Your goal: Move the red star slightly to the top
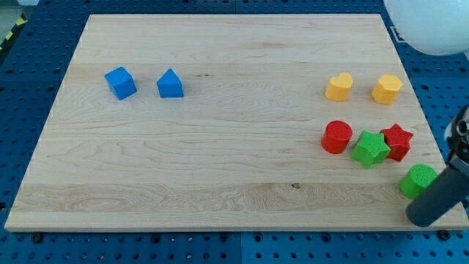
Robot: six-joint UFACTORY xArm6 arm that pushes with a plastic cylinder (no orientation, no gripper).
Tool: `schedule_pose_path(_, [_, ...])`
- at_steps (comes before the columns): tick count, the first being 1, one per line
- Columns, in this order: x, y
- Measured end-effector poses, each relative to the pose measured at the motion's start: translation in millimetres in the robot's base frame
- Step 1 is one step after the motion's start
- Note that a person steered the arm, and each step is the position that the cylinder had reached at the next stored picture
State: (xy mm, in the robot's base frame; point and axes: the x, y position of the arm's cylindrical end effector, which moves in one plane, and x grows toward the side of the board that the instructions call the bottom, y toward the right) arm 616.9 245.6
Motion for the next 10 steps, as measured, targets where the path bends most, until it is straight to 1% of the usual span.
schedule_pose_path(1, [-15,67])
schedule_pose_path(2, [-49,80])
schedule_pose_path(4, [-102,-20])
schedule_pose_path(5, [-115,-59])
schedule_pose_path(7, [-146,-97])
schedule_pose_path(9, [-158,-152])
schedule_pose_path(10, [-168,-167])
